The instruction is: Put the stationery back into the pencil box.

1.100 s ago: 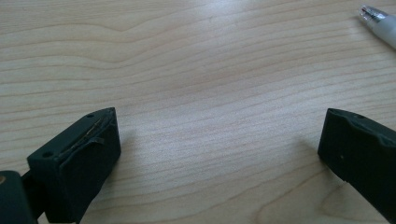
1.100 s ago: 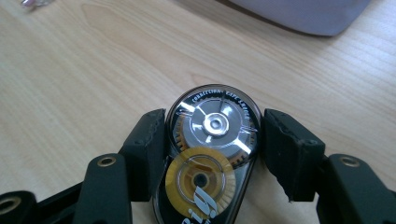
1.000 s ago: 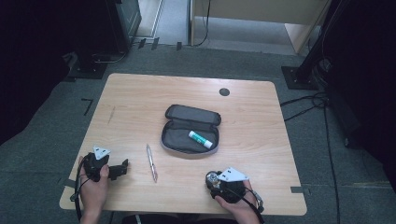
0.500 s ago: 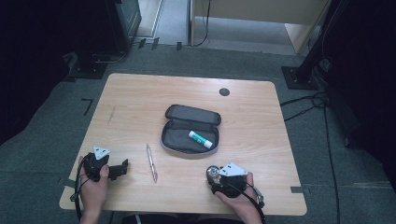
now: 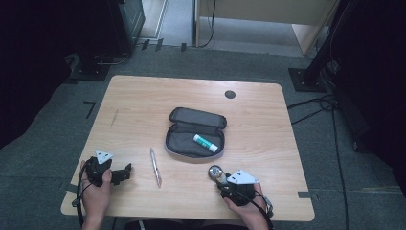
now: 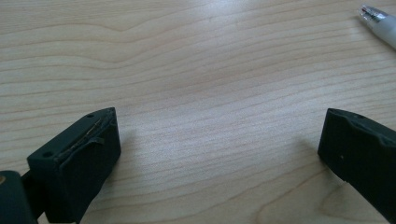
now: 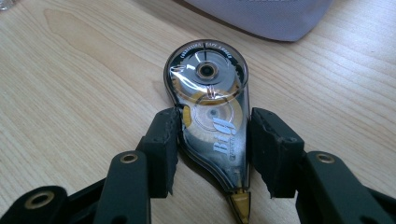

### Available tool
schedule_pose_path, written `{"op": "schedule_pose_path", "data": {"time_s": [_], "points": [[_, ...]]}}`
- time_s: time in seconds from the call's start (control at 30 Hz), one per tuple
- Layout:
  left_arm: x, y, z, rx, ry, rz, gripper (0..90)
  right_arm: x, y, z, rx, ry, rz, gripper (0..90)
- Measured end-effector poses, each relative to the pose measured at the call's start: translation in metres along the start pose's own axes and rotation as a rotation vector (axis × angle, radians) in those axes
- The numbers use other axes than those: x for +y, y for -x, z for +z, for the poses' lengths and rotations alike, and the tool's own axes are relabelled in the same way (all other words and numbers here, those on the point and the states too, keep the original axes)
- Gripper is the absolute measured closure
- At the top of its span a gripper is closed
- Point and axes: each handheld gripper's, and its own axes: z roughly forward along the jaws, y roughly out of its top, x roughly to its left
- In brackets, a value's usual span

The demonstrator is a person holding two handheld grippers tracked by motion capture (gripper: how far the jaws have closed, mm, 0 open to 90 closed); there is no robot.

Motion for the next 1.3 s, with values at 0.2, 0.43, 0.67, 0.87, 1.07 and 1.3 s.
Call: {"op": "schedule_pose_path", "data": {"time_s": [0.2, 0.43, 0.67, 0.87, 1.07, 1.3], "points": [[0.0, 0.0, 0.0, 0.0, 0.0, 0.0, 0.0, 0.001, 0.002, 0.0, 0.001, 0.004, 0.009, 53.4], [0.0, 0.0, 0.0, 0.0, -0.001, 0.001, 0.0, 0.002, 0.003, 0.0, 0.013, 0.001, 0.006, 53.4], [0.0, 0.0, 0.0, 0.0, -0.001, 0.001, 0.0, 0.006, 0.003, 0.004, 0.052, -0.018, 0.015, 43.0], [0.0, 0.0, 0.0, 0.0, 0.0, 0.0, 0.0, 0.017, 0.001, 0.014, 0.055, -0.042, 0.02, 34.5], [0.0, 0.0, 0.0, 0.0, 0.0, 0.0, 0.0, 0.022, -0.005, 0.023, 0.023, -0.04, -0.026, 34.4], [0.0, 0.0, 0.0, 0.0, 0.0, 0.0, 0.0, 0.022, -0.006, 0.024, 0.019, -0.011, -0.018, 42.3]]}}
